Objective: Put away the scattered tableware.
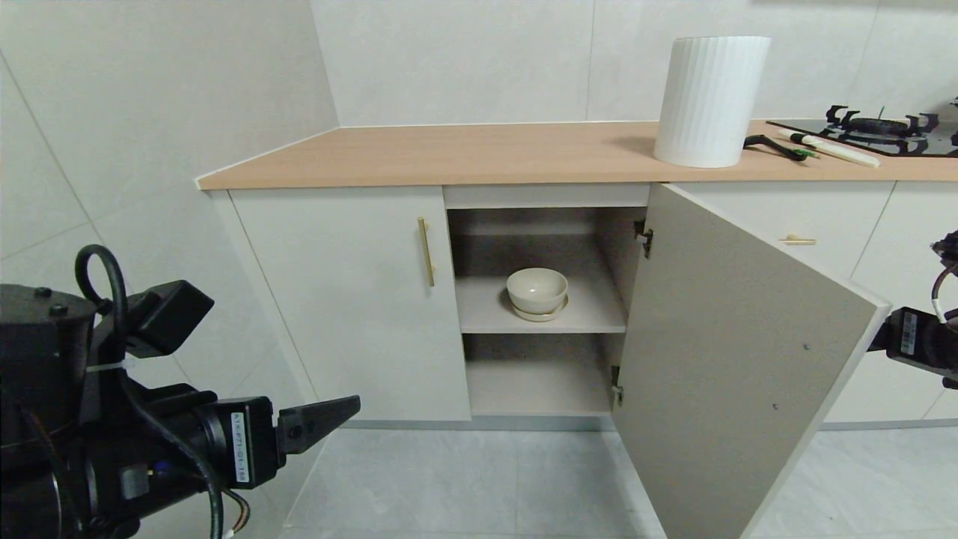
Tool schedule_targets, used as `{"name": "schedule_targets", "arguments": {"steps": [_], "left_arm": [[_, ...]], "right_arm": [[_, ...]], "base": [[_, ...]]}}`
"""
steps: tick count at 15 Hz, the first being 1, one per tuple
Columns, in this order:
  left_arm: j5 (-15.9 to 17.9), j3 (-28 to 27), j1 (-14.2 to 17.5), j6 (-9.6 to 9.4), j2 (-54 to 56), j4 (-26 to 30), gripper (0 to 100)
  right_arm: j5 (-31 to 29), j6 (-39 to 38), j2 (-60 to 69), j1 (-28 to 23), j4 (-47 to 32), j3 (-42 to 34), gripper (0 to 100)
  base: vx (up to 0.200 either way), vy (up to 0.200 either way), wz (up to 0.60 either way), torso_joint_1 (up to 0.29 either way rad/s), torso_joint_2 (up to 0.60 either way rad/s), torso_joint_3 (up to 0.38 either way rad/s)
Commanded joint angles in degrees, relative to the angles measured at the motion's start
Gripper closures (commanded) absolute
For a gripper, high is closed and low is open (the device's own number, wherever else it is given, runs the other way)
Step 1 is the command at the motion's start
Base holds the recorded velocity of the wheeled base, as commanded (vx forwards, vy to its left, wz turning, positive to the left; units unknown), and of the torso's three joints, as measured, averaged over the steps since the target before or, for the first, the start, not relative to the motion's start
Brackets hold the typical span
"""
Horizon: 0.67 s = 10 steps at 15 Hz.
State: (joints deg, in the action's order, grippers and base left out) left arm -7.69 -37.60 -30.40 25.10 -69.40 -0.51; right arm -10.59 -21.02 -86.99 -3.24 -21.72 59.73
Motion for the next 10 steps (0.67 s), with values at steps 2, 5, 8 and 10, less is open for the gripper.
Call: {"name": "schedule_targets", "arguments": {"steps": [2, 5, 8, 10], "left_arm": [[0.0, 0.0, 0.0, 0.04, 0.0, 0.0, 0], [0.0, 0.0, 0.0, 0.04, 0.1, 0.1, 0], [0.0, -0.1, 0.0, 0.04, 0.1, 0.0, 0], [0.0, 0.0, 0.0, 0.04, 0.1, 0.0, 0]], "right_arm": [[0.0, -2.5, -1.3, 2.9, 1.2, -0.2, 0], [0.0, -3.4, -2.0, 4.6, 1.5, -1.1, 0], [0.0, -4.6, -2.4, 8.3, 2.7, -2.3, 0], [0.0, -5.0, -2.6, 10.8, 3.3, -2.4, 0]], "base": [[0.0, 0.0, 0.0, 0.0, 0.0, 0.0], [0.0, 0.0, 0.0, 0.0, 0.0, 0.0], [0.0, 0.0, 0.0, 0.0, 0.0, 0.0], [0.0, 0.0, 0.0, 0.0, 0.0, 0.0]]}}
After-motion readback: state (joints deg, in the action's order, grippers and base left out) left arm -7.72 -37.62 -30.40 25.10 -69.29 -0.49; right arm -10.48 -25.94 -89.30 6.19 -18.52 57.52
